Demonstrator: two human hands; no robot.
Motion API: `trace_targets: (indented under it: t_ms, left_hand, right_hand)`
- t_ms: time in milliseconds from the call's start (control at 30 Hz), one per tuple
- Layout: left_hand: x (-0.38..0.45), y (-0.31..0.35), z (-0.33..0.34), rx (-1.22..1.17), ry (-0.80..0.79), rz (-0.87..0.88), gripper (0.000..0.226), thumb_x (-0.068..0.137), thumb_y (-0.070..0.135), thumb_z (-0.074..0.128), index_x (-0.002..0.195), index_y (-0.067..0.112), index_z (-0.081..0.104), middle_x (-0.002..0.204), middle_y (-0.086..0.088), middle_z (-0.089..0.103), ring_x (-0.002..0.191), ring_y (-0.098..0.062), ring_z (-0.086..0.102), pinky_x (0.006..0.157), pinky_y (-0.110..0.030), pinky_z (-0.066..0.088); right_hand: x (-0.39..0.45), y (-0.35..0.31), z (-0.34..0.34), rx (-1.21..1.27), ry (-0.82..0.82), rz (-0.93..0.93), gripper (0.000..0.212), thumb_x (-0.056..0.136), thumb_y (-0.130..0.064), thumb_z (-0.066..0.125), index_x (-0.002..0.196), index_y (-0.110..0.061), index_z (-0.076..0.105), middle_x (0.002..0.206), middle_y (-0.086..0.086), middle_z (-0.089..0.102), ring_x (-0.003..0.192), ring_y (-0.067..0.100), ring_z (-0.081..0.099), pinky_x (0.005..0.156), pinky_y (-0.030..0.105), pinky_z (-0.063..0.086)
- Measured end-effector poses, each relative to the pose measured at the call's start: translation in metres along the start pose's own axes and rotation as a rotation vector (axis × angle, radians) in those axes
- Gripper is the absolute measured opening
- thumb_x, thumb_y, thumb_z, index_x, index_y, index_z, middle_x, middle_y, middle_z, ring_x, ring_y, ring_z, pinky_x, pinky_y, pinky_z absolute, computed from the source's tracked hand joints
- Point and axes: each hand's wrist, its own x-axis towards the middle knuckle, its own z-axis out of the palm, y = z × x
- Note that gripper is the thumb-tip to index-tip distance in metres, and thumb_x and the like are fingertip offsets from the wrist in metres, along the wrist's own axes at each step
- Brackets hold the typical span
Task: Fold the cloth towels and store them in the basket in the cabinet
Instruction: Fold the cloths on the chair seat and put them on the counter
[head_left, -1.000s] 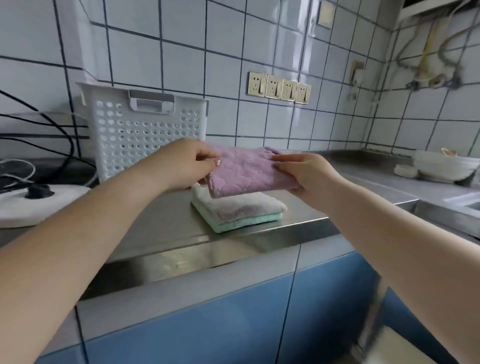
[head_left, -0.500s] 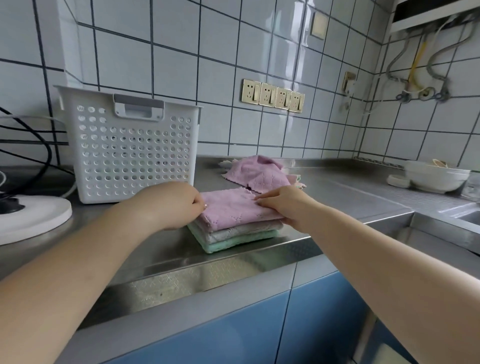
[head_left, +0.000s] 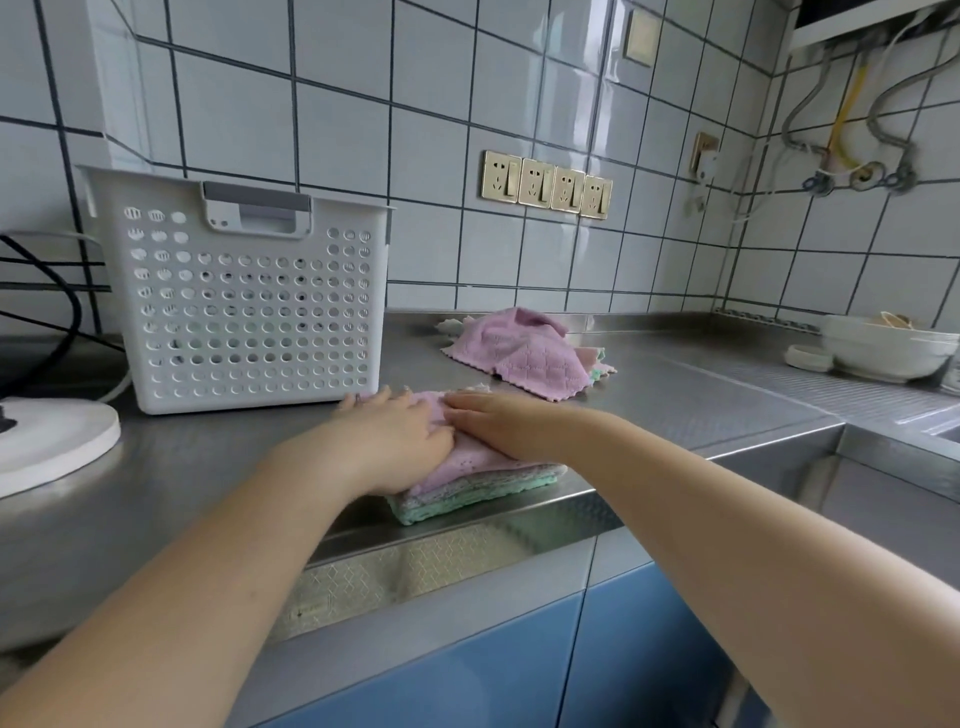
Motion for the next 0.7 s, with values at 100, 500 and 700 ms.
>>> trace_targets:
  t_ms: [100,500,700]
  left_hand:
    - [0.001,-0.005,0.002,0.055,-0.043,-0.023,0.064,0.098,0.051,0.011,0.151,0.017,0.004,0.159,-0.009,-0.001,0.147,-0.025,0.004,0.119,-0.045,0.002]
    - [-0.028,0.029,-0.021,-0.348,0.558,0.196,0.047,0.091,0.048,0.047,0.133,0.028,0.05,0.13,0.004,0.058,0.118,-0.02,0.053,0.104,-0.04,0.039]
    - [-0.04,0.11,-0.004,-0.614,0.723,0.517,0.029,0.089,0.04,0.056,0.107,0.021,0.068,0.091,0.016,0.06,0.086,-0.002,0.055,0.068,-0.017,0.039]
  right_hand:
    - [-0.002,0.009,0.0,0.023,-0.03,0.087,0.057,0.1,-0.048,0.022,0.15,-0.02,0.017,0.159,-0.004,0.01,0.145,0.015,0.012,0.116,0.031,0.006]
    - [-0.06,0.026,0.014,0.457,0.817,0.066,0.027,0.097,-0.032,0.047,0.101,-0.015,0.068,0.092,-0.003,0.069,0.085,0.013,0.06,0.075,0.029,0.045]
    - [-0.163,0.077,0.031,0.501,0.915,0.184,0.026,0.095,-0.036,0.047,0.1,-0.02,0.068,0.096,-0.002,0.068,0.091,0.013,0.061,0.085,0.034,0.049]
